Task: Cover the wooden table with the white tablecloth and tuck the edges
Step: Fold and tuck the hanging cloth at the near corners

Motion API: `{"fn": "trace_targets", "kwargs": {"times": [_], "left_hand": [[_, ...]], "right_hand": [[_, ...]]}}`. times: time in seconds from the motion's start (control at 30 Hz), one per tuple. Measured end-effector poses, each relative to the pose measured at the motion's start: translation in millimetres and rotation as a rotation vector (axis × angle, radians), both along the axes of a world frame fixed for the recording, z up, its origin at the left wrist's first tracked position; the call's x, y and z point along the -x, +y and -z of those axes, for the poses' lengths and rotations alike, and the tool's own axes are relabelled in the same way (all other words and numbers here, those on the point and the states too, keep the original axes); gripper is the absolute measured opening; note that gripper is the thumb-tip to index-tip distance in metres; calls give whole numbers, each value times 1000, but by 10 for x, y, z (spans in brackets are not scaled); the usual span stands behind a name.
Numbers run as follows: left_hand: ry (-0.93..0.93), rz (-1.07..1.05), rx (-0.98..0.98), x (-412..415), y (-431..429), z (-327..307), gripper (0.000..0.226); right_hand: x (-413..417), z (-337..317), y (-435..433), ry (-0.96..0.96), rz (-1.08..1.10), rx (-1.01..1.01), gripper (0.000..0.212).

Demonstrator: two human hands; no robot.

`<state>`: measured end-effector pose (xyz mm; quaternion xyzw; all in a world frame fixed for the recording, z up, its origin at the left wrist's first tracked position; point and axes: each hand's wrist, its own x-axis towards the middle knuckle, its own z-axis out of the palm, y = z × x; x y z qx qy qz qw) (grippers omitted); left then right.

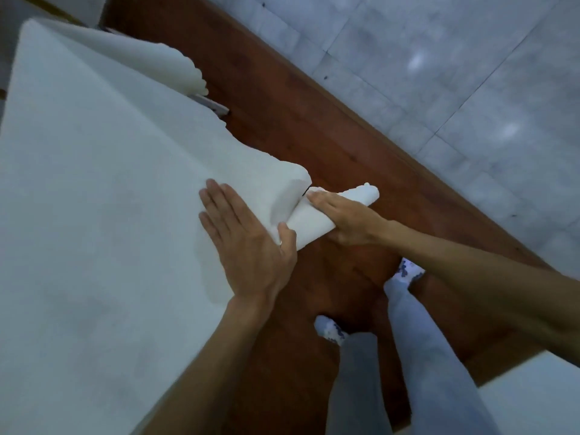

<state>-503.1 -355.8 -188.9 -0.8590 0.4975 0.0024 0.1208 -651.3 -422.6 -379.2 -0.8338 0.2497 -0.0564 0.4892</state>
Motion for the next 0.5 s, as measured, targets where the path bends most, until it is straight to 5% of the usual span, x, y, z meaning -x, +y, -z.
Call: {"fn": "trace_targets", "kwargs": {"times": [0.17,0.5], "left_hand": [[51,-45,-21,21,4,-73,98],[261,15,122,-55,157,-143,89]], "right_hand": [[28,-867,184,-56,-34,3,92],[119,-1981,153,-206,133,79,68]]}}
